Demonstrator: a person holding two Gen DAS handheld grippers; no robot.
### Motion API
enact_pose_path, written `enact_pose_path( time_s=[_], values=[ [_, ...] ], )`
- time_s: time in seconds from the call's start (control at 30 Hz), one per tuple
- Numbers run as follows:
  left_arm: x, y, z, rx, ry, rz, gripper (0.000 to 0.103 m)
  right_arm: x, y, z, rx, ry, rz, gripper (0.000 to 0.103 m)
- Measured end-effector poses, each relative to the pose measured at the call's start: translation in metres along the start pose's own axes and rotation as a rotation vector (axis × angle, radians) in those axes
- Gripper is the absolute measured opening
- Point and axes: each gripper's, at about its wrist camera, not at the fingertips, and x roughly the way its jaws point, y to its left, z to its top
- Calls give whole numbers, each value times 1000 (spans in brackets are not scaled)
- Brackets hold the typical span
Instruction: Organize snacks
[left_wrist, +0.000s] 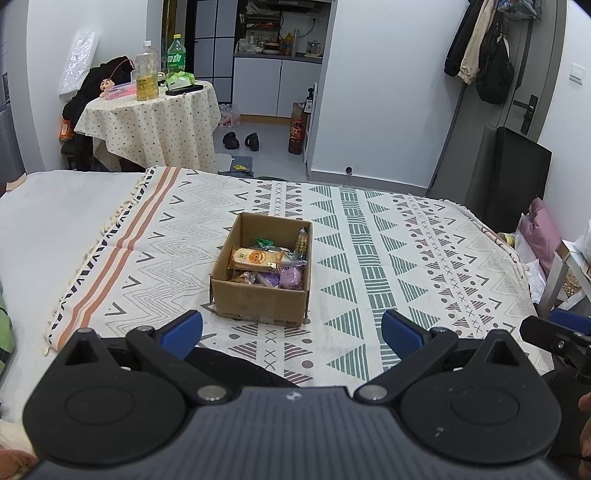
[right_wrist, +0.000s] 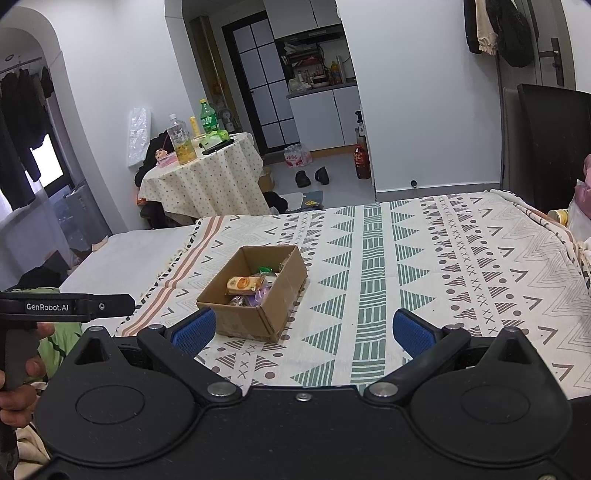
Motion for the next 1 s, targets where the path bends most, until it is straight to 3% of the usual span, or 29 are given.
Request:
enact_pose_path(
  time_s=[1.0],
  values=[
    [9,-3,-3,17,38,-14,103,-1,1,-2,-9,-11,-27,103]
  ],
)
